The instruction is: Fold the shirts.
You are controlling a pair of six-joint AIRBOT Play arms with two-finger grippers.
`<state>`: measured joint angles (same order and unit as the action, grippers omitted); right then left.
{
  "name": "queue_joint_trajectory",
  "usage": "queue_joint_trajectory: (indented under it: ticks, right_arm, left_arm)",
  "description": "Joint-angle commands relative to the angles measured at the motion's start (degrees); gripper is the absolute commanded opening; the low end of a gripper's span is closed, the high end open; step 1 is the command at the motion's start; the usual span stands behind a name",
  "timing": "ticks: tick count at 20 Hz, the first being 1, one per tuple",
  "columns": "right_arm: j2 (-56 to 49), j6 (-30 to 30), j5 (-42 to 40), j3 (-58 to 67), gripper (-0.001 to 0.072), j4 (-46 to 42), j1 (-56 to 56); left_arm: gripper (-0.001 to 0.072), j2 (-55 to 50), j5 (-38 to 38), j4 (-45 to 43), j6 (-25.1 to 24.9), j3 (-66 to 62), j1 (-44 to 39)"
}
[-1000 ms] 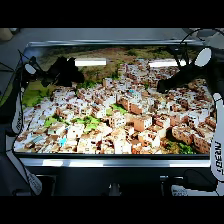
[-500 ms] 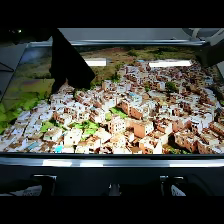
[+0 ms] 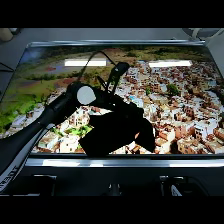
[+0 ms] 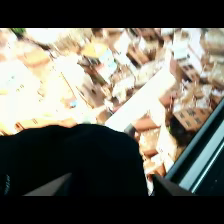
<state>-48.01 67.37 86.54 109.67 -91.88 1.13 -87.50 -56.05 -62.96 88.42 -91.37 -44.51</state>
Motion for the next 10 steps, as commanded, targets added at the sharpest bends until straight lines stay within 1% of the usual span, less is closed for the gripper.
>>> queue_joint_trajectory:
  ticks: [1,3,4,5,6,7,9,10]
  right_arm:
    - [-2.5,-2.0,11.8,-0.1,0.0671,0.0,0.0]
    - [-6.8,-6.0,18.5,-3.1,0.0671,-0.1,0.0]
    - [-8.7,-7.8,19.3,-7.1,0.0670,0.4,0.0]
    - [-10.0,-8.7,17.8,-12.2,0.0669,1.4,0.0]
    - [-11.1,-9.8,14.6,-19.0,0.0668,2.6,0.0]
    - [-12.0,-10.6,10.8,-26.5,0.0668,3.1,0.0]
    - [-14.0,-10.7,4.9,-41.0,0.0654,3.7,0.0]
    - [-14.9,-10.7,2.7,-46.9,0.0624,4.8,0.0]
  left_arm:
    - [0.0714,-4.3,-8.2,-1.9,2.7,0.7,-1.1]
    - [0.0714,-1.2,-15.1,-8.3,1.6,0.3,5.0]
    - [0.0714,0.6,-19.0,-12.2,1.5,0.5,8.8]
    - [0.0713,2.1,-22.3,-14.8,1.4,1.2,12.5]
    - [0.0713,3.9,-24.6,-15.6,-0.1,3.1,16.7]
    - [0.0713,5.7,-25.7,-15.5,-0.6,6.4,20.6]
    - [0.0713,9.5,-26.1,-13.1,-1.1,15.6,26.8]
    - [0.0714,11.4,-25.8,-10.7,-1.9,20.9,29.0]
